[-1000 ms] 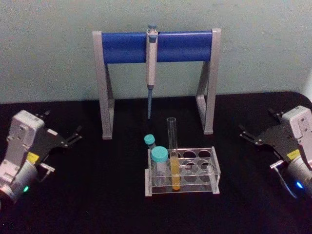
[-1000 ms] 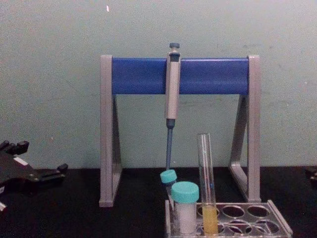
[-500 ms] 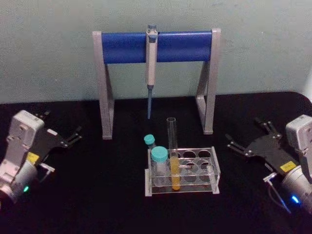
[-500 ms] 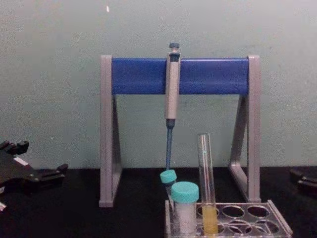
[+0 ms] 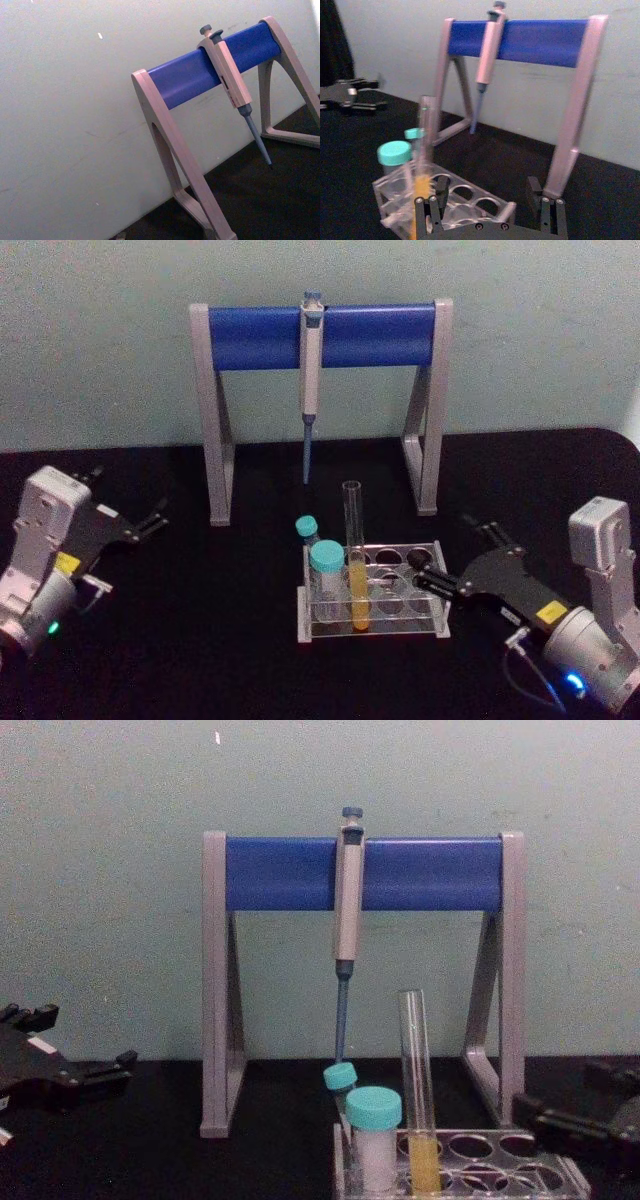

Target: Pick up the test tube from the test tube rack, shake it, then place it back into the test tube rack.

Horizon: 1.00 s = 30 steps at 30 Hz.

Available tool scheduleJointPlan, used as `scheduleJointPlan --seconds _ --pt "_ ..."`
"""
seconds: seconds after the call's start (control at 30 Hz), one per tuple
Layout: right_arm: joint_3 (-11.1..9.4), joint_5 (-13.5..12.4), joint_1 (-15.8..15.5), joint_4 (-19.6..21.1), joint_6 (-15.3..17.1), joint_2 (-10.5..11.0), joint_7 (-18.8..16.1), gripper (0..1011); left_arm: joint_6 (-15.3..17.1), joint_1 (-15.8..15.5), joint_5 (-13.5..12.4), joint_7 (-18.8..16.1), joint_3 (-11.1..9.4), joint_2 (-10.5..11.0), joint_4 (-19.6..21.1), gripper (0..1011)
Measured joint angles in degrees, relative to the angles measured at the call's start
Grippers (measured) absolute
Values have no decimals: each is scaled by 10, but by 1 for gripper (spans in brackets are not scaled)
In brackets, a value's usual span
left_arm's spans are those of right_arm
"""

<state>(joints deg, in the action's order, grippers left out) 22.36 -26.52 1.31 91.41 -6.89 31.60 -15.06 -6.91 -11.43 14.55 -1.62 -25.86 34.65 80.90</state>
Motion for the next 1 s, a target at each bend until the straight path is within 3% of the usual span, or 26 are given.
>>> scheduleJointPlan --seconds 0.47,1.0 --pt "20 -1 23 -8 20 -22 -74 1000 0 0 0 0 0 0 0 1001" --pt "30 6 83 -60 29 -71 -131 1000 0 0 0 0 0 0 0 1001"
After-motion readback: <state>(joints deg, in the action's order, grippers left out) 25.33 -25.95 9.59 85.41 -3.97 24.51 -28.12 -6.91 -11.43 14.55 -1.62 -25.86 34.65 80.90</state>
